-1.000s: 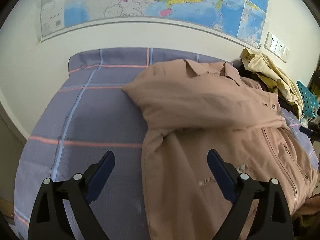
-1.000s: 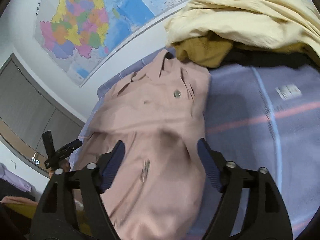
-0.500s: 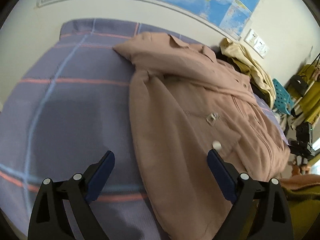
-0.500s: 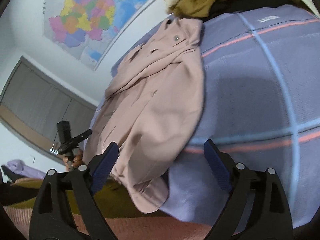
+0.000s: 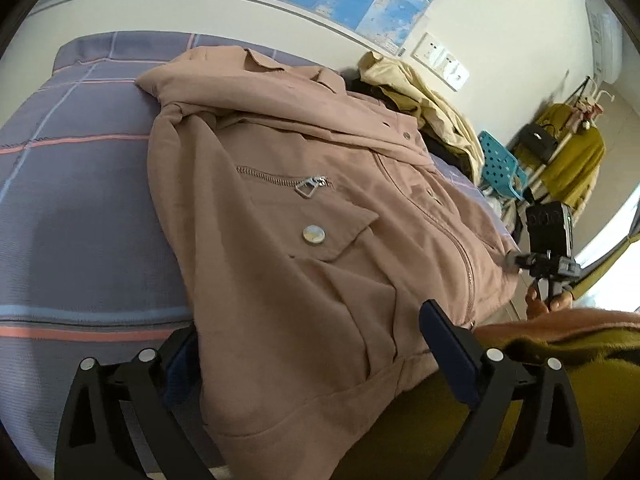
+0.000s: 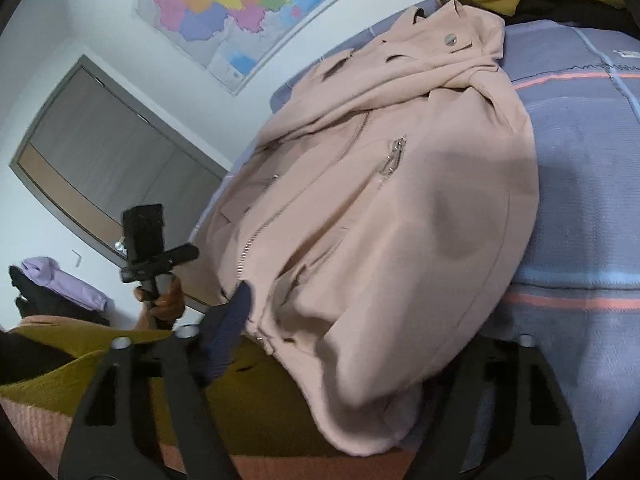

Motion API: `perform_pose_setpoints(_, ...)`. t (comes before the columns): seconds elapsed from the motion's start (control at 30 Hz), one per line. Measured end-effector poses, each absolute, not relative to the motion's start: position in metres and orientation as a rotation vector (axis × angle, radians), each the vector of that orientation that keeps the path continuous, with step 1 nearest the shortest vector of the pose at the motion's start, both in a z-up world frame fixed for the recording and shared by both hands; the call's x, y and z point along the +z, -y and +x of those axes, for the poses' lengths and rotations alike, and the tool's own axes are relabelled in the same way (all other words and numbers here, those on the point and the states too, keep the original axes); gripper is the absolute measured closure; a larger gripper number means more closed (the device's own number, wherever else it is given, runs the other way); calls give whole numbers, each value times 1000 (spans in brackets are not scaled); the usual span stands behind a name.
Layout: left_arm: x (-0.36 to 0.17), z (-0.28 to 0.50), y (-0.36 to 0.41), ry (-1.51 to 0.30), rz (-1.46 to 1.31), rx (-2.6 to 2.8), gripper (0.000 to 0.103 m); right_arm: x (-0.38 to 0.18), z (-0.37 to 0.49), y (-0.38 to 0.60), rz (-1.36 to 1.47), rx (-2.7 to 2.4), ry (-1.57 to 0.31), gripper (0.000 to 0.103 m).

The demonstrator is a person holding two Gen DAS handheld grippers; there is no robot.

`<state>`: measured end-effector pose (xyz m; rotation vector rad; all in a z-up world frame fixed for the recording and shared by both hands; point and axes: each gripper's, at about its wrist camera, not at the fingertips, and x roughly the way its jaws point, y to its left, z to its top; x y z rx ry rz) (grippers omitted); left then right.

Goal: Fold large clothes

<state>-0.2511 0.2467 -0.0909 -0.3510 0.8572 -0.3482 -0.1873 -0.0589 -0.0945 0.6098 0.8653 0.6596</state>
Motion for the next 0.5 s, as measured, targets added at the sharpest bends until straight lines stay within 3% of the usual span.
perform_pose_setpoints(0.03,-91,-249,-246,-861,-360,-329,32,-95,-187,58,615,666,-864,45)
perform_pose_setpoints(0.1,-91,-244,-247,-880,-375,-281,52,-98,-186,62,679,721,-858,66)
perform_pose_setpoints(0.13,-90,-242,-248,-888,-382,-251,65,-99,-187,63,711,746,-854,86)
perform_pose_setpoints(0.2,-84,-243,-247,-874,-371,-220,78,-97,-191,64,753,789,-829,87)
perform_pose_setpoints(0.27,-79,-241,-248,-856,-353,-213,76,-93,-194,62,720,787,-824,82)
perform_pose_setpoints(0.33,-84,-238,-253,-879,-386,-232,62,-96,-193,63,741,791,-833,67)
perform_pose_setpoints(0.4,-92,-234,-258,-901,-420,-237,57,-98,-194,62,725,781,-848,64)
perform_pose_setpoints(0.5,-93,-237,-257,-893,-456,-293,37,-100,-195,62,719,768,-852,60)
